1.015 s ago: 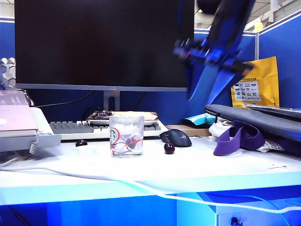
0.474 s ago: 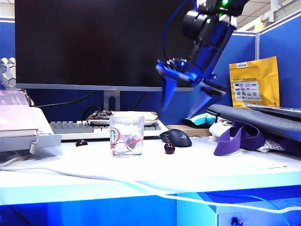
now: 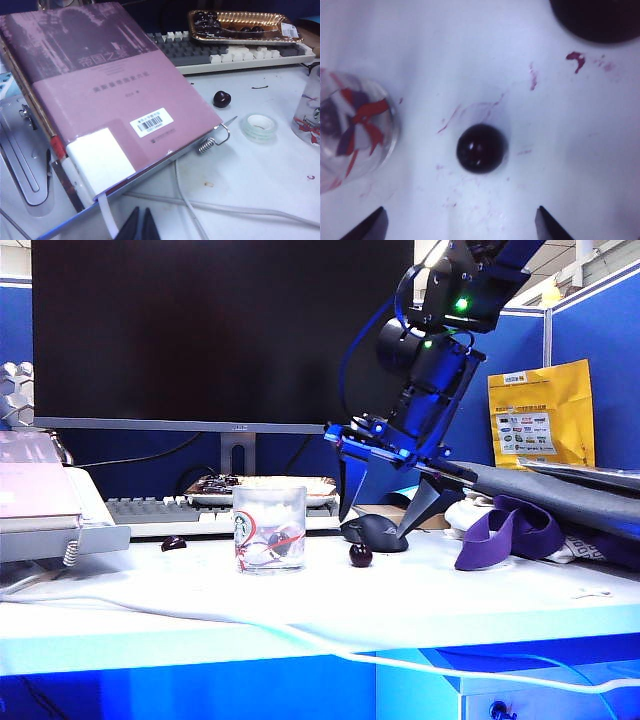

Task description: Pick up the cherry on the right side of the glass and put it inside the glass.

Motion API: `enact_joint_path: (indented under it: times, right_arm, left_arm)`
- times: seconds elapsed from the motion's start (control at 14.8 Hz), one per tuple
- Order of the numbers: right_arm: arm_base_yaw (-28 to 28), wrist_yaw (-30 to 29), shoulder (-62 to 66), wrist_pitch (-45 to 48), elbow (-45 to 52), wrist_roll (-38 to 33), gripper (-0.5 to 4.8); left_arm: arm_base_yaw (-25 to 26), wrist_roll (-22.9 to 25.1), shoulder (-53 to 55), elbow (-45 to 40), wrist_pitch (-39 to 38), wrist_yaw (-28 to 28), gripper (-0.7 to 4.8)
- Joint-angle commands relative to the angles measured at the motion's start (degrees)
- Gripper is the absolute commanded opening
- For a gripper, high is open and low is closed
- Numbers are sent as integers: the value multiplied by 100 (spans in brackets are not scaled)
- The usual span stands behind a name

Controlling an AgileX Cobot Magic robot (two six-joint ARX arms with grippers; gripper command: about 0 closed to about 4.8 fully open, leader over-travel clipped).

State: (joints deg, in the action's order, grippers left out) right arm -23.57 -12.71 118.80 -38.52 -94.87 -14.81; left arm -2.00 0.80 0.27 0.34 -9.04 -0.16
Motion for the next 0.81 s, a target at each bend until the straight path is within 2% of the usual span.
enact_joint_path:
  times: [0.07,0.27,0.54,0.68,0.81]
  right_arm:
    - [-4,37,-15,404,-70,-107,386]
    - [-2,-11,109,538,-166,-192,386]
    - [-4,-26,772,-420,-1241,-164,382]
    - [-2,157,774,-634,-1366,-166,359]
    - [0,125,774,-920,-1408,-164,358]
  left_arm:
    - [4,24,-17,-2,-68,24,-5]
    - [4,24,-17,-2,-68,22,-5]
    - [4,24,-17,-2,-70,24,-5]
    - [4,24,-17,-2,-68,22,-5]
    - [4,24,-17,-2,-68,22,-5]
